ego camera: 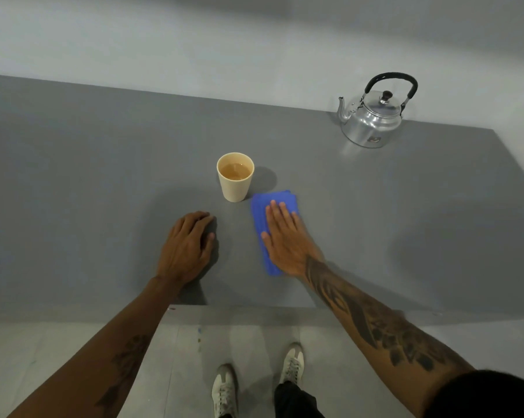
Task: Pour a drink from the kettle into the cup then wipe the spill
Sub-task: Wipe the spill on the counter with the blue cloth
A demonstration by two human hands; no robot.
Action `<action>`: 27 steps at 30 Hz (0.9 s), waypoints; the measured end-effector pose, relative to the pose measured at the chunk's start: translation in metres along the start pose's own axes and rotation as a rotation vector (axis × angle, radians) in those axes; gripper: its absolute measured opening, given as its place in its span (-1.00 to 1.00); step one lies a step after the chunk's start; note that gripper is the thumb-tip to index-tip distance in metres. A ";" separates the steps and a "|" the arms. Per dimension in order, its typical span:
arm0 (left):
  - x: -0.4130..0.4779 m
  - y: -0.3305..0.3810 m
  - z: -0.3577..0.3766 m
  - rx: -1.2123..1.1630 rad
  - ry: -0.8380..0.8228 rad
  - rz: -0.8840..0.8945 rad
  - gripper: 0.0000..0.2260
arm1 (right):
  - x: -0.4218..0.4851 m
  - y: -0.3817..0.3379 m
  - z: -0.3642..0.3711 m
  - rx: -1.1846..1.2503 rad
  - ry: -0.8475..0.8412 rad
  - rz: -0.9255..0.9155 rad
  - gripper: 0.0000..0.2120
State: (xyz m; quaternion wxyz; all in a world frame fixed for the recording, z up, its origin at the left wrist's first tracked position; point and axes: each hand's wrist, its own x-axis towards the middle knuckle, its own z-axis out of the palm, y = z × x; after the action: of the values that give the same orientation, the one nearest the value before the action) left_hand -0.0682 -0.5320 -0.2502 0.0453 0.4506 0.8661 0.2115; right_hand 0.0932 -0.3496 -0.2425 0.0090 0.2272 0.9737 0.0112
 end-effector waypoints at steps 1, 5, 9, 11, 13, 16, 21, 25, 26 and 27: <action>-0.001 0.000 0.000 -0.002 -0.002 -0.002 -0.59 | -0.017 0.000 0.001 -0.017 -0.007 -0.105 -0.43; -0.003 0.001 0.000 0.003 -0.007 -0.002 -0.59 | -0.039 0.043 0.002 -0.068 -0.008 -0.104 -0.40; -0.003 0.004 -0.002 -0.003 -0.031 -0.024 -0.52 | 0.024 0.046 0.002 -0.014 -0.044 0.284 -0.41; -0.001 0.004 -0.002 -0.009 -0.038 -0.030 -0.50 | 0.039 0.019 -0.001 0.017 -0.019 0.231 -0.40; -0.001 0.001 0.000 -0.010 -0.028 -0.034 -0.53 | 0.024 -0.003 0.001 -0.013 -0.020 0.032 -0.42; -0.002 -0.001 0.001 -0.022 -0.009 -0.029 -0.58 | -0.037 -0.003 -0.001 -0.051 -0.058 -0.282 -0.44; -0.002 0.002 0.001 -0.076 0.002 -0.038 -0.64 | -0.037 -0.010 0.004 -0.009 0.019 -0.064 -0.43; -0.003 -0.004 0.001 -0.120 -0.020 -0.044 -0.57 | -0.032 -0.067 0.005 0.040 0.001 -0.156 -0.42; -0.003 -0.004 0.001 -0.123 -0.029 -0.053 -0.57 | -0.044 -0.067 0.005 0.034 -0.014 -0.262 -0.43; -0.004 -0.004 0.000 -0.131 -0.041 -0.068 -0.55 | -0.055 -0.062 0.004 0.042 -0.033 -0.319 -0.43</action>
State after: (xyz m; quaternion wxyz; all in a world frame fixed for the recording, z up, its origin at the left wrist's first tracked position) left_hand -0.0686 -0.5371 -0.2524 0.0999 0.4212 0.8641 0.2567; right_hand 0.1149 -0.4296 -0.2471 0.0219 0.0700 0.9972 -0.0144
